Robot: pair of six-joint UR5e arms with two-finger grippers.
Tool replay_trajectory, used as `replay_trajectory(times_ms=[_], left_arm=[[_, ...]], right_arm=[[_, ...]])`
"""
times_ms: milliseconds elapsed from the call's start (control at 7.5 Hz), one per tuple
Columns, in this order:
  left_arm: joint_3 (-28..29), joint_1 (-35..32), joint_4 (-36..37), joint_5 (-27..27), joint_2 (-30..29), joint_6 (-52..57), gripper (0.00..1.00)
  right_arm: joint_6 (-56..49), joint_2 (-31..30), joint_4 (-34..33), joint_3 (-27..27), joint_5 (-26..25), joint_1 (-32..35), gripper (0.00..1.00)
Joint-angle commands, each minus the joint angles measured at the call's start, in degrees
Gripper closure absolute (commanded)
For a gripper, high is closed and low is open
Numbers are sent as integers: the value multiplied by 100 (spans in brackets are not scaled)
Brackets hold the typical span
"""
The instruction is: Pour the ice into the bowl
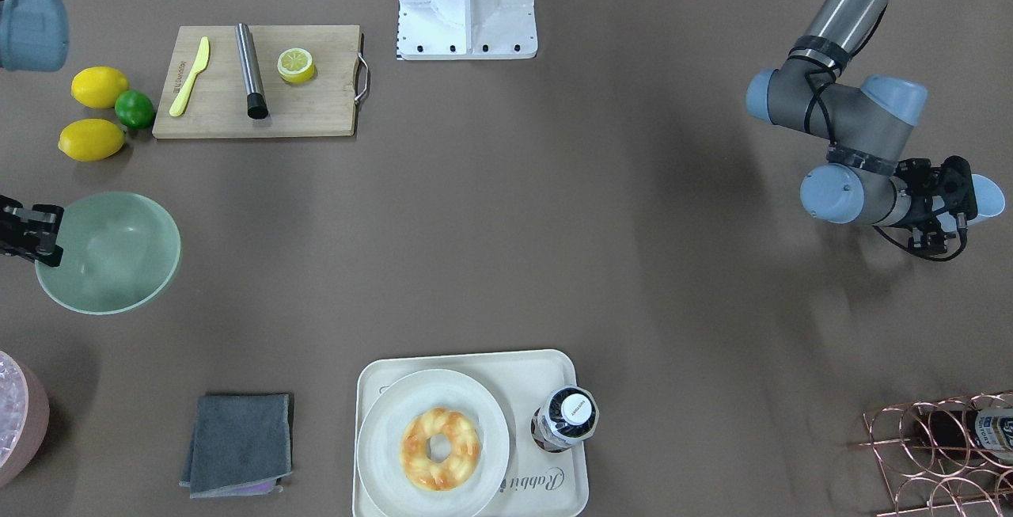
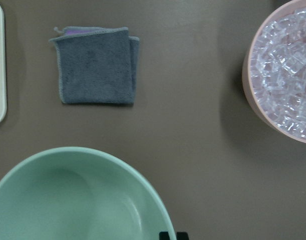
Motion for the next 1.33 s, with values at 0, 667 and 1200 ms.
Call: replay_trajectory(times_ms=[0, 667, 1200], left_arm=[[63, 74, 0, -1, 8, -60, 3], [133, 93, 0, -27, 148, -166, 3], [404, 75, -288, -1, 325, -149, 3]], right_arm=[[1205, 793, -103, -90, -483, -679, 100], [2938, 2392, -69, -967, -1537, -2033, 100], [4091, 3650, 361, -2047, -2232, -3141, 100]])
